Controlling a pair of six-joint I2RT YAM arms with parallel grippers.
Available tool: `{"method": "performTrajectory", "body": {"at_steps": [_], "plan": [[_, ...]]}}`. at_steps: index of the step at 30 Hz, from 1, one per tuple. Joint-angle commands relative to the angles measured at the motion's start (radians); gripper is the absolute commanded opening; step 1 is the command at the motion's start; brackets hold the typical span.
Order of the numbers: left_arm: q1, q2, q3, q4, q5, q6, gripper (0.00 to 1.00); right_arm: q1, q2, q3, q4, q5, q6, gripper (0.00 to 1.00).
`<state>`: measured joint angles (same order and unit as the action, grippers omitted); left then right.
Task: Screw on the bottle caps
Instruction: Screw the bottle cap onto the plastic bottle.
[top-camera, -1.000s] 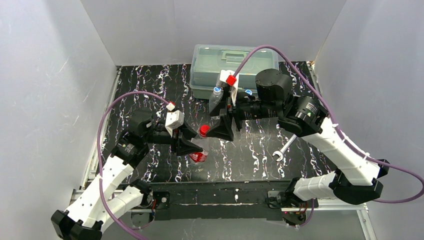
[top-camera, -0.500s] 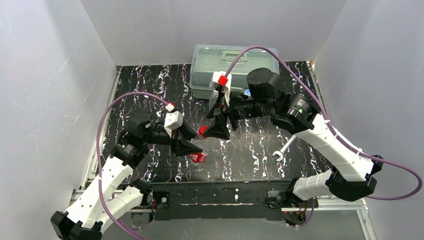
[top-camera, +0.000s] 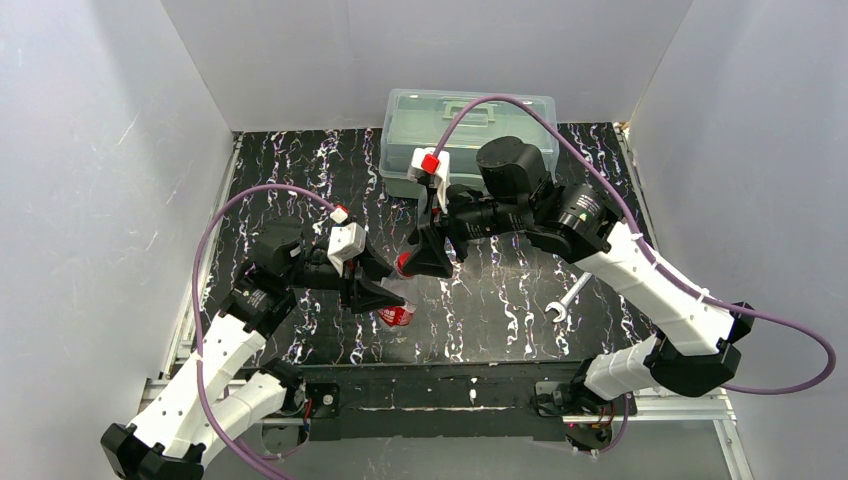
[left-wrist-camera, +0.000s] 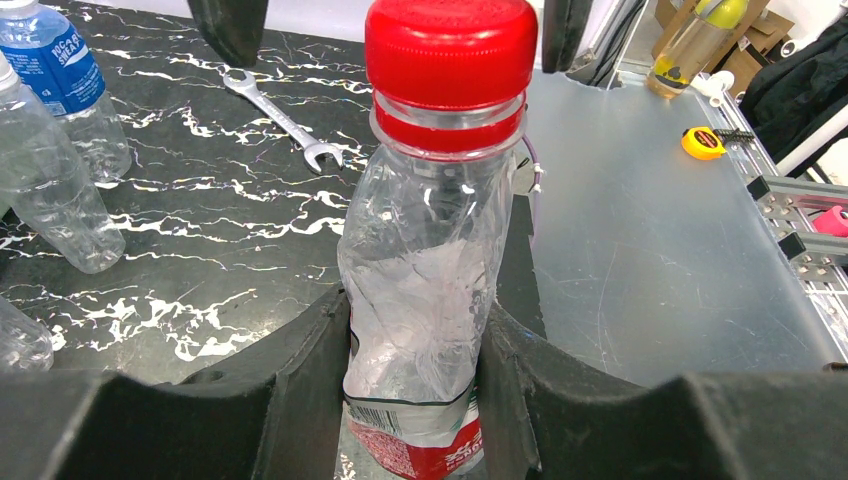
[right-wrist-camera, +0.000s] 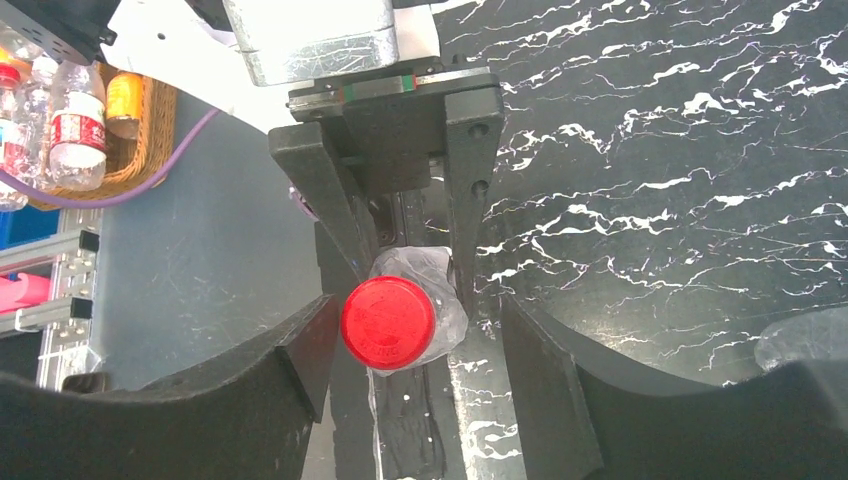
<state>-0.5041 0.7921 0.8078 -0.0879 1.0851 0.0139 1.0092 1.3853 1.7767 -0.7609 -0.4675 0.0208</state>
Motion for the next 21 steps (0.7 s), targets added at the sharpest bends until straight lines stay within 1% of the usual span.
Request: {"method": "performTrajectory", "body": {"at_steps": [1,6,13,18,21], "plan": [[0.000,-0.010,0.023,-0.007,0.020,-0.006,0.00,0.003,-0.008,0.028,0.015,-0.022,-0.018,0.67],[0.001,-0.010,0.021,-0.004,0.014,-0.007,0.00,0.005,-0.003,0.025,0.014,-0.029,-0.019,0.60],[0.001,-0.008,0.018,0.000,0.003,-0.007,0.00,0.009,0.006,0.024,0.009,-0.043,-0.019,0.53],[0.001,-0.011,0.017,0.000,-0.009,-0.007,0.00,0.011,0.007,0.020,0.010,-0.049,-0.017,0.46],[0.001,-0.014,0.017,0.003,-0.035,-0.003,0.00,0.011,0.010,0.017,0.012,-0.045,-0.006,0.40]]}}
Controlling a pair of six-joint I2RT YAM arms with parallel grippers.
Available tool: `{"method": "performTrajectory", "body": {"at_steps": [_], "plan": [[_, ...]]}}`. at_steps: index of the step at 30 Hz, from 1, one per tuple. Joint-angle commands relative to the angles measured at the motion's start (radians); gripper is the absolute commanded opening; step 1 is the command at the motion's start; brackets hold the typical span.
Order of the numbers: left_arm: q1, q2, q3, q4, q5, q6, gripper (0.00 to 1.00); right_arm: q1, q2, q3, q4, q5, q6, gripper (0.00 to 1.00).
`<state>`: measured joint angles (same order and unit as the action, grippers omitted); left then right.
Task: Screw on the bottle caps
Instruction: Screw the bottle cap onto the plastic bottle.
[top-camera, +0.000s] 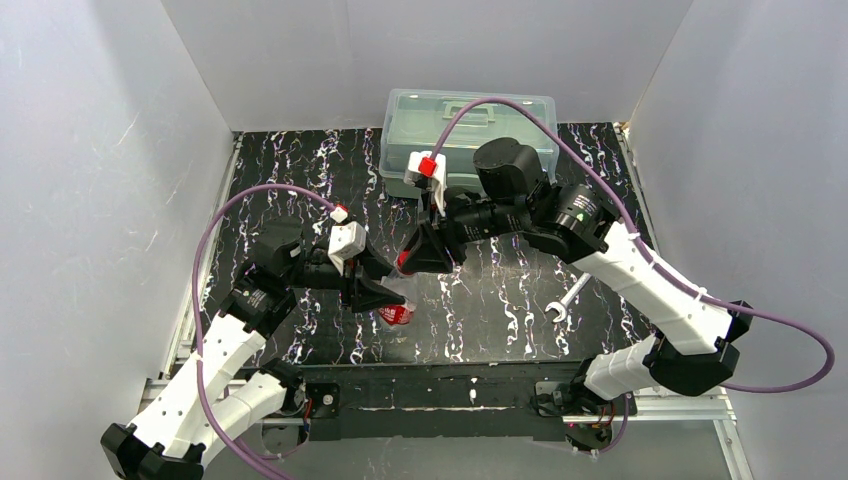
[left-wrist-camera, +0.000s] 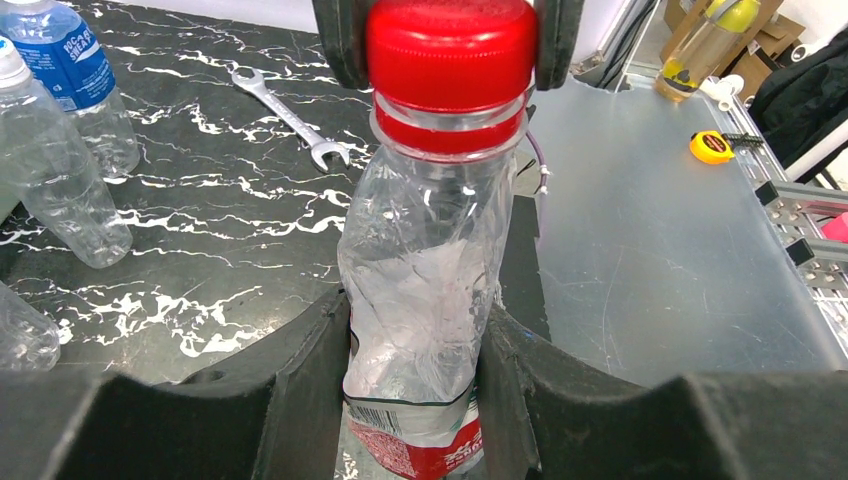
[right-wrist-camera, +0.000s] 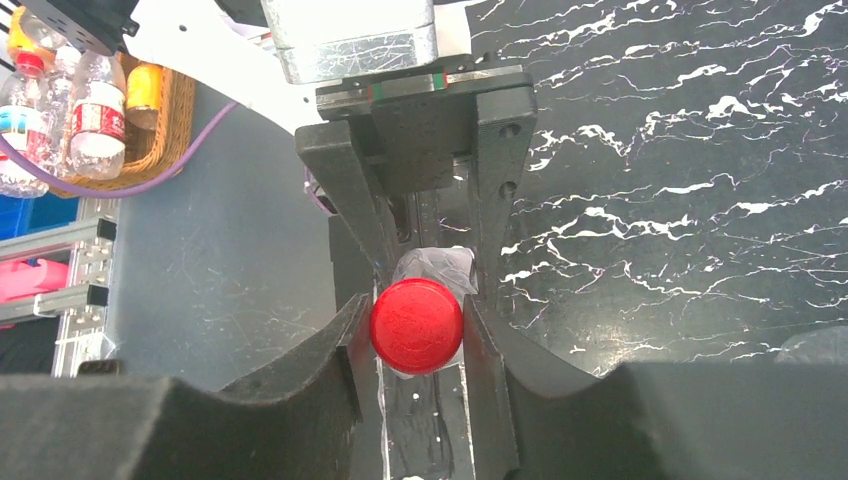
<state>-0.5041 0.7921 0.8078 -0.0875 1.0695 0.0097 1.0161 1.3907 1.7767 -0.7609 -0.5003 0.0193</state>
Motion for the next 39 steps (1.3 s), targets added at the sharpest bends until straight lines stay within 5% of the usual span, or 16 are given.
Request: {"method": "performTrajectory", "body": {"at_steps": [1,10,23,33,39], "plan": [[0.001,-0.016,0.018,0.002,-0.033,0.004,0.00,0.004,0.005,0.015,0.014,-0.008,0.002,0.38],[0.001,-0.027,0.037,0.011,-0.276,0.051,0.00,0.004,0.036,-0.004,0.005,0.132,0.102,0.21],[0.001,0.008,0.067,0.056,-0.750,0.125,0.00,0.012,0.203,0.070,-0.054,0.541,0.442,0.15],[0.001,0.036,0.050,0.081,-0.831,0.140,0.00,0.018,0.292,0.164,-0.029,0.704,0.527,0.16],[0.001,0.030,0.029,0.047,-0.803,0.143,0.00,0.018,0.283,0.192,0.020,0.709,0.521,0.29]]}}
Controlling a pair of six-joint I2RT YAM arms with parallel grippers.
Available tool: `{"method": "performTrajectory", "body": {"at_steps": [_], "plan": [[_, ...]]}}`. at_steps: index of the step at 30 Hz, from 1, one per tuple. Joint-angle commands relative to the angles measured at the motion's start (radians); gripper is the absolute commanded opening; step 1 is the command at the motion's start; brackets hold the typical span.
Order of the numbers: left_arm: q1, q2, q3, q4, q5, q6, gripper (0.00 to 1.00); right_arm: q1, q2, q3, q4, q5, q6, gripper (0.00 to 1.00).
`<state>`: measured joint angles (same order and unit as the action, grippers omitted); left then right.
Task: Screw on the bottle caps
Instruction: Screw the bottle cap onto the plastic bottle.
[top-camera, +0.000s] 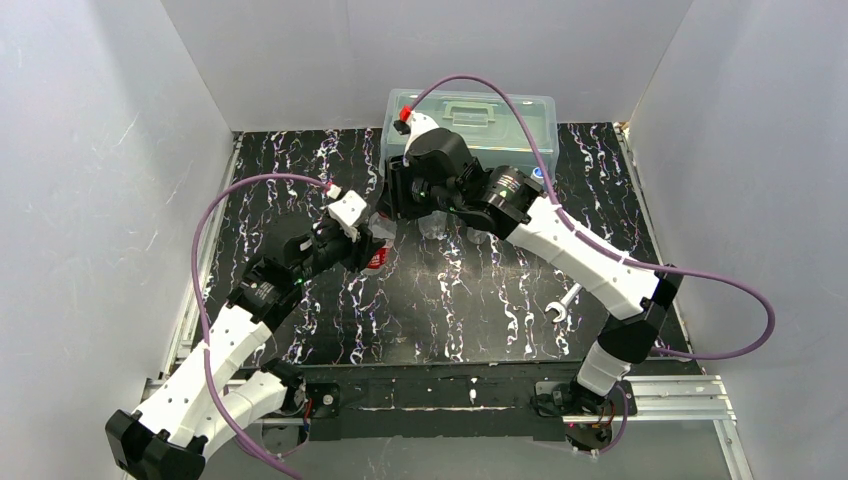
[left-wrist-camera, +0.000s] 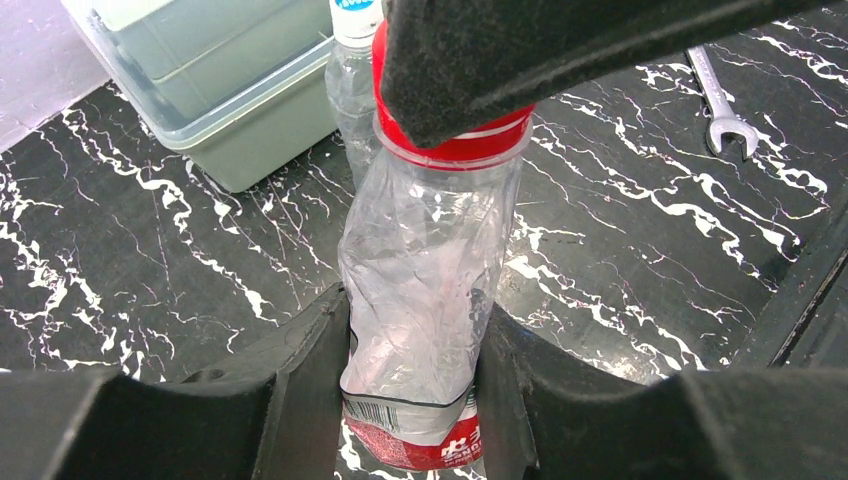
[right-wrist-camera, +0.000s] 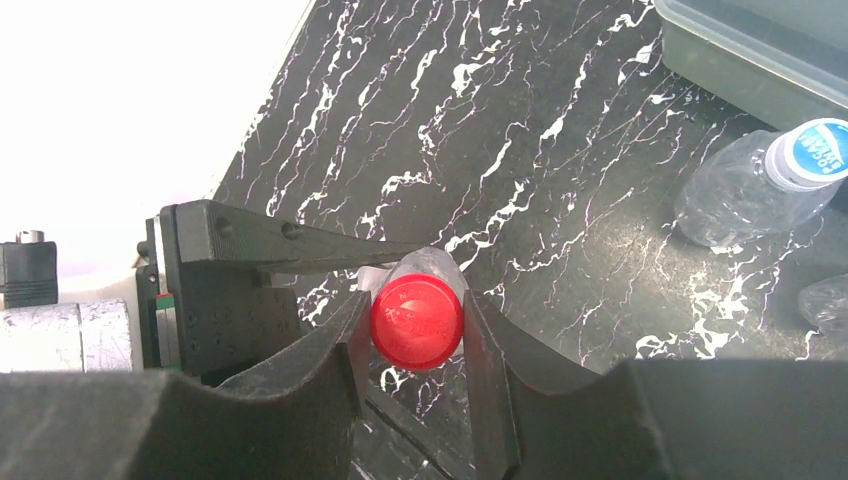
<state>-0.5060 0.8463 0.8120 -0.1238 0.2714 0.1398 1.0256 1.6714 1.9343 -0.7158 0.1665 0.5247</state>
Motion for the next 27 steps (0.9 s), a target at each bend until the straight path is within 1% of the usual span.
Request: {"method": "performTrajectory", "body": {"at_steps": [1,2,5,8,11,14,16,19,23,27], "plan": [[0.003,-0.029,0.021,0.072,0.004,0.012,0.00,0.008,-0.007,0.037,-0.016,0.048,0.009,0.32],[0.002,-0.034,0.014,0.059,0.015,0.010,0.00,0.008,-0.015,0.040,-0.006,0.052,0.004,0.36],[0.002,-0.051,-0.008,0.035,0.047,0.010,0.00,0.008,-0.054,0.038,0.024,0.065,-0.016,0.52],[0.002,-0.055,-0.015,0.002,0.093,0.006,0.00,0.008,-0.118,-0.016,0.077,0.069,-0.036,0.67],[0.003,-0.058,-0.021,-0.005,0.143,-0.005,0.00,0.008,-0.186,-0.062,0.110,0.061,-0.072,0.80],[0.003,-0.054,-0.016,-0.025,0.229,-0.006,0.00,0.008,-0.252,-0.115,0.137,0.036,-0.129,0.89],[0.003,-0.052,-0.012,-0.034,0.297,-0.008,0.00,0.008,-0.303,-0.166,0.169,-0.006,-0.186,0.94],[0.003,-0.052,-0.011,-0.037,0.420,-0.019,0.00,0.008,-0.357,-0.214,0.194,-0.145,-0.277,0.97],[0.004,-0.049,-0.011,-0.030,0.607,-0.044,0.00,0.007,-0.395,-0.257,0.177,-0.313,-0.391,0.98],[0.004,-0.051,-0.013,-0.012,0.712,-0.076,0.00,0.007,-0.407,-0.282,0.173,-0.451,-0.450,0.98]]}}
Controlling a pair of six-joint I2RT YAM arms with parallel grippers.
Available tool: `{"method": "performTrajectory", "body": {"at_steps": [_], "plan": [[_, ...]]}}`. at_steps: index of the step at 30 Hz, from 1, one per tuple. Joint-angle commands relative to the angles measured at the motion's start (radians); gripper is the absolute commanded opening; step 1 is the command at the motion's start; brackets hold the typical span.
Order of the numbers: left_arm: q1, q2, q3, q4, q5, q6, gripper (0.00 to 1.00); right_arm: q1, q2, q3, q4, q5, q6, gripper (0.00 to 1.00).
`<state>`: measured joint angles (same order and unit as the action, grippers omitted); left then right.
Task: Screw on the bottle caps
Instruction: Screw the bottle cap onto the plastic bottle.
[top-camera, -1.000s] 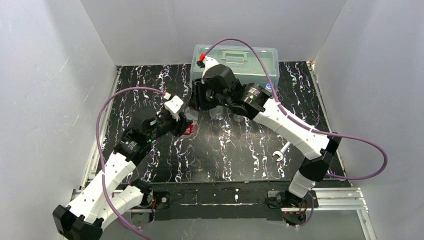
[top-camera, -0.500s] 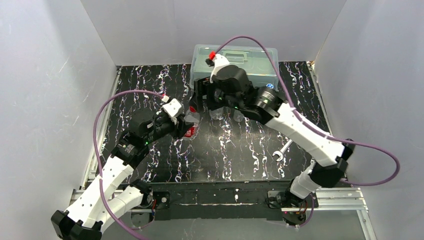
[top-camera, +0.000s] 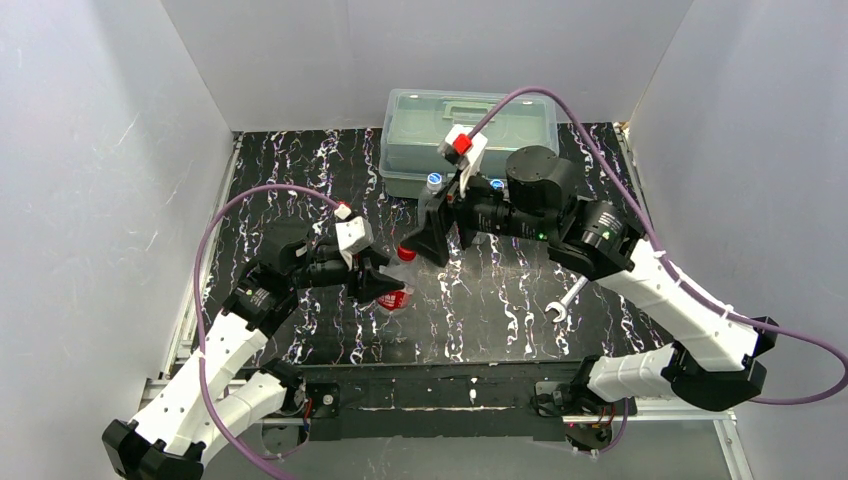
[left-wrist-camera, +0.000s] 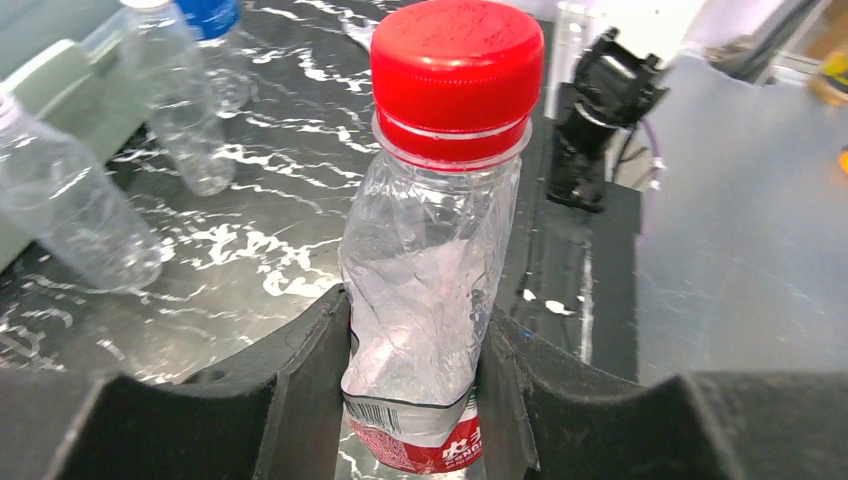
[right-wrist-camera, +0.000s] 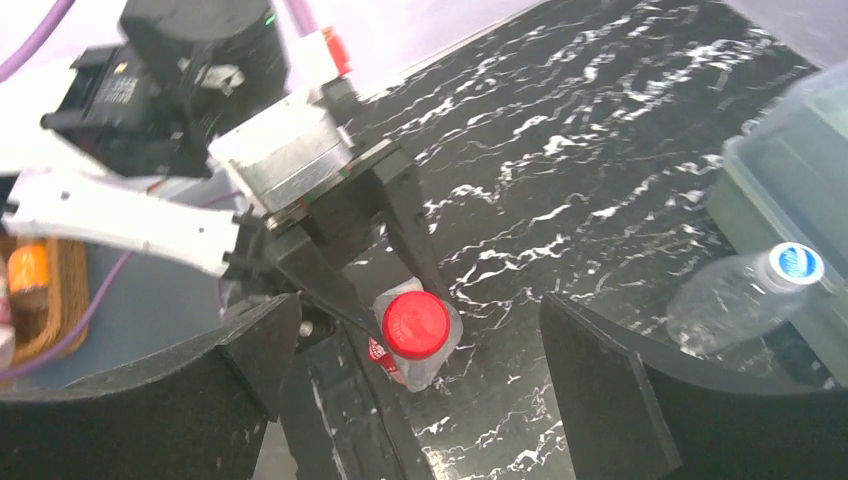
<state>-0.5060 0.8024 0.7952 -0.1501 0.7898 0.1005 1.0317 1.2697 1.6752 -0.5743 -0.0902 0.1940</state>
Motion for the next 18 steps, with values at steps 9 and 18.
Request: {"method": "performTrajectory", "body": {"at_steps": [9,18], "plan": [[0.004,0.008,0.022,0.015,0.246,-0.043,0.00,0.001,0.033,-0.025,0.029,-0.407,-0.143,0.98],[0.004,-0.010,0.003,0.065,0.219,-0.060,0.00,0.001,0.036,-0.043,0.012,-0.447,-0.175,0.98]]}}
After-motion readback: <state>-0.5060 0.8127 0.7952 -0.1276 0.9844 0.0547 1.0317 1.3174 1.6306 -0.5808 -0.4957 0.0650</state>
